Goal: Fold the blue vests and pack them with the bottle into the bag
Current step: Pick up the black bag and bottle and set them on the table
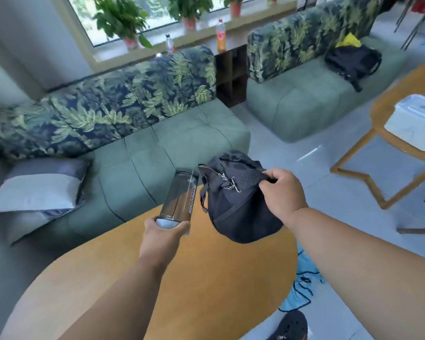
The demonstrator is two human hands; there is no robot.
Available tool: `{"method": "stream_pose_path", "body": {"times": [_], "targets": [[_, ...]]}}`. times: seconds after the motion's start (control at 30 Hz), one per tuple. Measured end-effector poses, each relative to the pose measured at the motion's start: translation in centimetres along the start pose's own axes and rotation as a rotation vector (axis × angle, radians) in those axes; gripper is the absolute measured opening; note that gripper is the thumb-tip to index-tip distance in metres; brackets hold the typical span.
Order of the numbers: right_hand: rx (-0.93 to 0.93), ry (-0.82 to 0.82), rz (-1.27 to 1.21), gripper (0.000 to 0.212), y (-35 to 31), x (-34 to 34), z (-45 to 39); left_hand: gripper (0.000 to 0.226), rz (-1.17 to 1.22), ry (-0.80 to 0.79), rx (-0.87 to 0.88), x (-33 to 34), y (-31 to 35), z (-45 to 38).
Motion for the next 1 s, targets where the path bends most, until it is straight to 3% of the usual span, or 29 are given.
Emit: {"method": "stream_pose_path", "body": {"times": [0.23,0.37,0.47,0.6,0.7,0.87,1.0], "targets": [[-0.054,-0.289,-0.018,0.017,-8.8,14.6,6.1,0.092,0.158,0.206,-0.136,-16.4,-10.0,1.9],[-0.069,-0.442,-0.003,0.015,-11.6,22.8,11.1,0.069,0.15,0.321,-0.194,-24.3,-14.7,5.6],[-0.058,-0.524,0.004,0.015,-12.4,26.1,13.6,0.058,0.05,0.369,-0.285,-27.5,-17.5,7.9],[-0.101,-0.663,0.056,0.013,-14.2,30.4,17.2,0.086,-0.003,0.497,-0.397,-31.3,-22.8,11.4],[-0.157,-0.733,0.088,0.014,-15.5,33.1,19.7,0.092,0.009,0.543,-0.479,-32.4,-26.5,13.6],[-0.204,-0.768,0.077,0.022,-16.8,37.5,23.5,0.086,-0.06,0.492,-0.624,-33.8,-32.2,15.7],[-0.226,-0.774,0.088,0.016,-15.9,39.7,26.1,0.077,-0.123,0.602,-0.691,-34.7,-34.1,15.9]]}}
Point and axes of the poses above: each hand's wrist, its own z-axis away from the middle knuckle, its own x-axis out of the palm, y = z × x, the point moved 2 cm from there along -z, towards the middle knuckle, and after that the axes turned 4 degrees about -y, right-handed, at the moved point
